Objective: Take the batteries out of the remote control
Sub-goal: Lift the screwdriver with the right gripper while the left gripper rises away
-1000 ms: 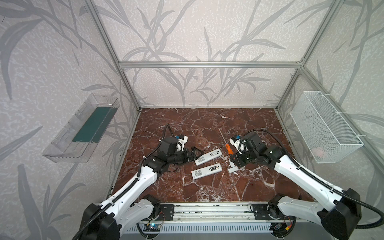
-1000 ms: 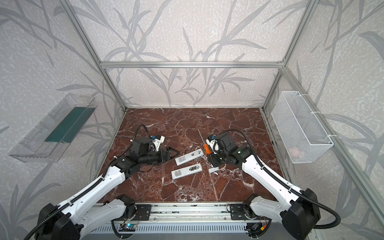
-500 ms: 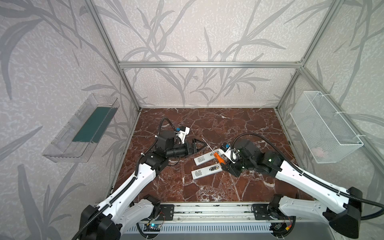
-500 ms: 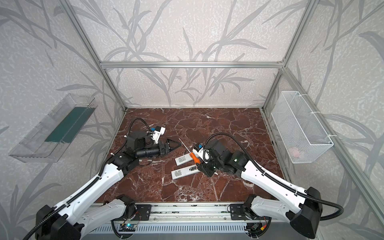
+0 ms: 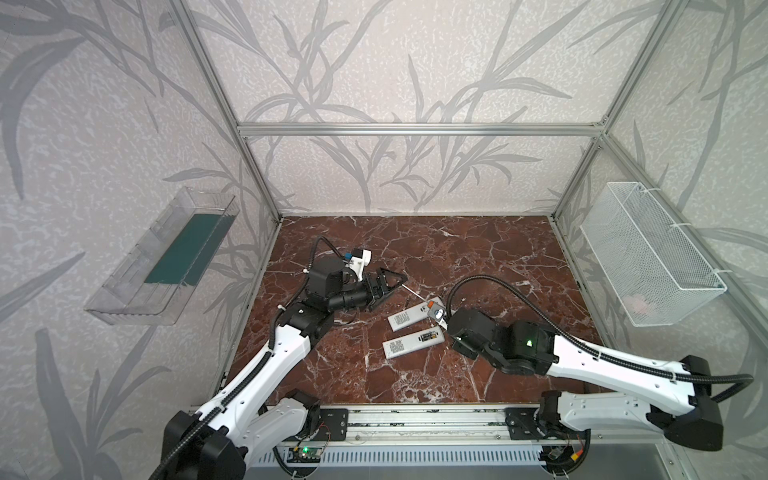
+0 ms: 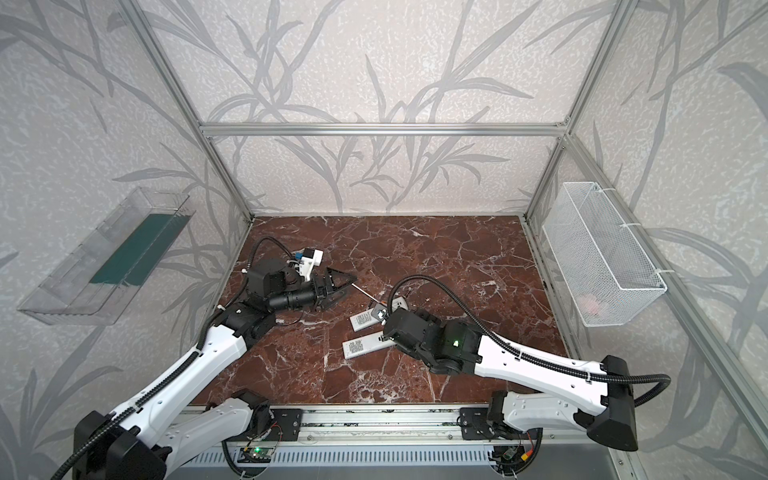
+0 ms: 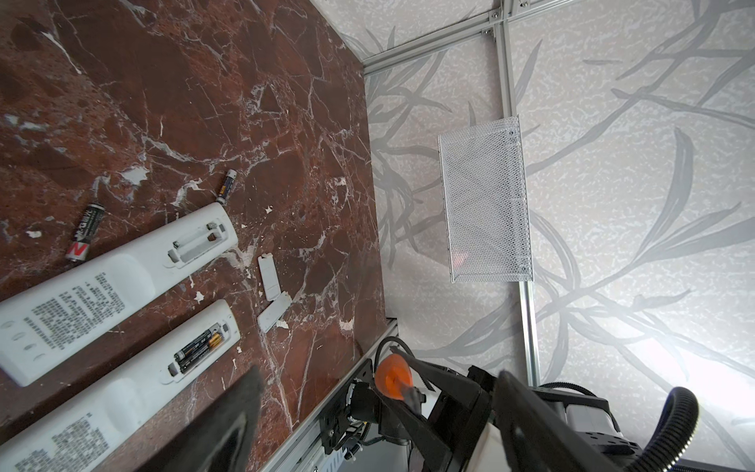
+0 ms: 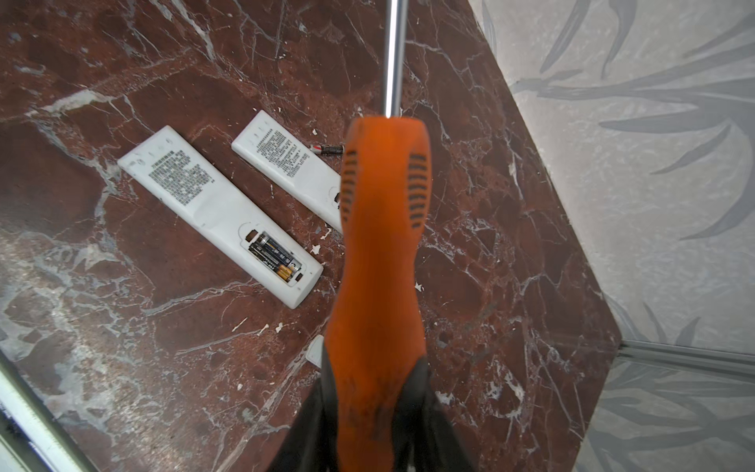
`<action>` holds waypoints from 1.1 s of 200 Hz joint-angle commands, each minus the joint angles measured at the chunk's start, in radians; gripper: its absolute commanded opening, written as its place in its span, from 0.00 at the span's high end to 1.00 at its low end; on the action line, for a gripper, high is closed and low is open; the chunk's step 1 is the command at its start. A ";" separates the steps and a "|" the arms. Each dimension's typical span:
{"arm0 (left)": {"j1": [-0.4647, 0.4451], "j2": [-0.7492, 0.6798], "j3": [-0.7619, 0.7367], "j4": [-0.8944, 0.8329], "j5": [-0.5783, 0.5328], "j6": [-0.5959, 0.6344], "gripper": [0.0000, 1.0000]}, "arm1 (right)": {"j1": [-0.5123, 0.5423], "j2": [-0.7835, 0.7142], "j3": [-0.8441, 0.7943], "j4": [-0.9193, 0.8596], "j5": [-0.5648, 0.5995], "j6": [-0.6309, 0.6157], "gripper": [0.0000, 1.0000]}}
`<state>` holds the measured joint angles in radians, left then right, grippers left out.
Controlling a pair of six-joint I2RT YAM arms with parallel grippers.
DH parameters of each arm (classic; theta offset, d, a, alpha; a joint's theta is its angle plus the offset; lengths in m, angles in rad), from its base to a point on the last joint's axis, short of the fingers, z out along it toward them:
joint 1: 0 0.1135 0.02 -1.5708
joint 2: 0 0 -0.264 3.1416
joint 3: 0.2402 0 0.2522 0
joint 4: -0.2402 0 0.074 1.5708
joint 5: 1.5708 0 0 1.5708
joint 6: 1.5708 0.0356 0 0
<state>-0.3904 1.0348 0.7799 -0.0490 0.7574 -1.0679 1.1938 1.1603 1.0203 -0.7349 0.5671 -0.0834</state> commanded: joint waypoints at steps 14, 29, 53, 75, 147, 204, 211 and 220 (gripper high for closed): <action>0.003 0.024 0.007 0.045 0.038 -0.039 0.16 | 0.045 0.029 0.052 -0.003 0.141 -0.044 0.98; 0.001 0.038 0.007 0.056 0.048 -0.049 0.20 | 0.053 0.038 0.062 -0.009 0.153 -0.045 0.98; -0.001 0.047 -0.019 0.117 0.053 -0.087 0.26 | 0.079 0.049 0.065 0.008 0.175 -0.064 0.98; -0.003 0.054 -0.026 0.150 0.057 -0.108 0.32 | 0.091 0.072 0.076 0.004 0.190 -0.072 0.98; -0.007 0.056 -0.037 0.162 0.082 -0.119 0.55 | 0.103 0.115 0.086 -0.010 0.222 -0.071 0.97; -0.007 0.061 -0.038 0.144 0.086 -0.110 0.73 | 0.109 0.117 0.091 -0.020 0.244 -0.063 0.96; -0.008 0.061 -0.039 0.144 0.087 -0.110 0.76 | 0.110 0.117 0.092 -0.022 0.243 -0.063 0.96; -0.008 0.061 -0.037 0.145 0.086 -0.110 0.78 | 0.110 0.117 0.092 -0.022 0.246 -0.061 0.96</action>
<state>-0.3939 1.0946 0.7479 0.0826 0.8219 -1.1786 1.2915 1.2770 1.0794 -0.7437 0.7750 -0.1547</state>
